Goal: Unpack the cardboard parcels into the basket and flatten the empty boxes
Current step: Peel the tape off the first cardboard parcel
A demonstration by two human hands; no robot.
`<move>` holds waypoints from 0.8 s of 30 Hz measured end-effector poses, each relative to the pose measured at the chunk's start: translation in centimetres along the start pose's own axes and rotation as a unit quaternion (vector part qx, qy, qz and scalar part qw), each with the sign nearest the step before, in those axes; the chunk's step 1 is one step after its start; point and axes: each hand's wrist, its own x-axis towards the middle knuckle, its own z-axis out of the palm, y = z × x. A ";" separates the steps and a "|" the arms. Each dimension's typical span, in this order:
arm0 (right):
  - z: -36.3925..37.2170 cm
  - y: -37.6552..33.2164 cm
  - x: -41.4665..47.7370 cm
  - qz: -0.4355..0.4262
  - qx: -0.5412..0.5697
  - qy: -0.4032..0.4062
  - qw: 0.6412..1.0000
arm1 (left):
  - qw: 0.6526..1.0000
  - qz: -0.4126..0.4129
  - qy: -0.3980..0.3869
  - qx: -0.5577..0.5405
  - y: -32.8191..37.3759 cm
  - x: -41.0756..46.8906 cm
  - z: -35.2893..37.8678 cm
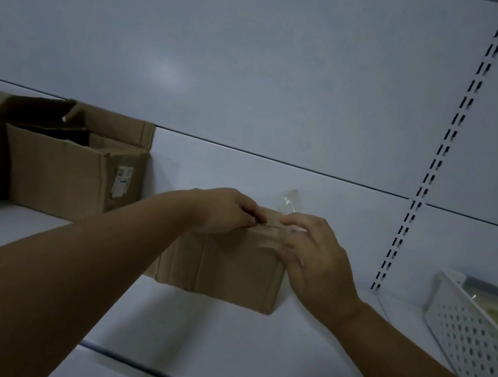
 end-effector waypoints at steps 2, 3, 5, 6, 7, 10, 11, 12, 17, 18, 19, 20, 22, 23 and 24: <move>0.1 -0.1 -0.2 0.138 0.129 0.059 0.980 | 1.000 0.006 0.018 0.015 -0.3 0.0 0.2; 0.3 -0.3 -0.2 0.213 0.198 0.088 0.953 | 0.999 0.007 0.029 0.031 -0.4 -0.1 0.3; 0.6 -0.3 0.0 0.348 0.314 0.136 0.873 | 0.996 0.009 0.050 0.072 -0.6 -0.4 0.5; 0.5 0.2 0.2 0.404 0.353 0.166 0.827 | 0.994 0.011 0.055 0.091 -0.7 -0.4 0.5; 0.3 1.1 0.3 0.456 0.377 0.199 0.781 | 0.993 0.014 0.057 0.102 -0.7 -0.5 0.6; -1.5 4.1 0.1 0.574 0.417 0.287 0.643 | 0.998 0.032 0.030 0.051 -0.4 -0.9 0.4; -2.0 4.9 -0.4 0.595 0.428 0.300 0.610 | 0.999 0.037 0.004 0.008 -0.1 -1.3 0.0; -2.4 5.5 -0.9 0.609 0.439 0.303 0.587 | 0.999 0.039 -0.024 -0.027 0.3 -1.5 -0.4; -1.9 6.3 -1.6 0.618 0.392 0.266 0.627 | 0.996 -0.019 0.040 0.083 4.9 -0.8 0.5; -1.7 6.2 -1.5 0.610 0.381 0.251 0.648 | 0.988 -0.041 0.050 0.142 6.0 -0.4 1.5; -1.5 6.2 -1.6 0.603 0.370 0.235 0.667 | 0.979 -0.053 0.034 0.193 6.9 -0.1 2.7; -1.4 6.1 -1.7 0.601 0.361 0.209 0.681 | 0.970 -0.052 0.009 0.236 7.5 0.2 3.7; -1.5 6.4 -2.1 0.608 0.350 0.174 0.692 | 0.959 -0.034 -0.011 0.280 7.6 0.4 4.1; -1.5 6.8 -2.4 0.612 0.347 0.177 0.689 | 0.956 -0.024 -0.022 0.291 7.1 0.3 3.6; -1.8 7.1 -2.5 0.616 0.348 0.189 0.681 | 0.955 -0.012 -0.042 0.292 6.6 0.0 2.8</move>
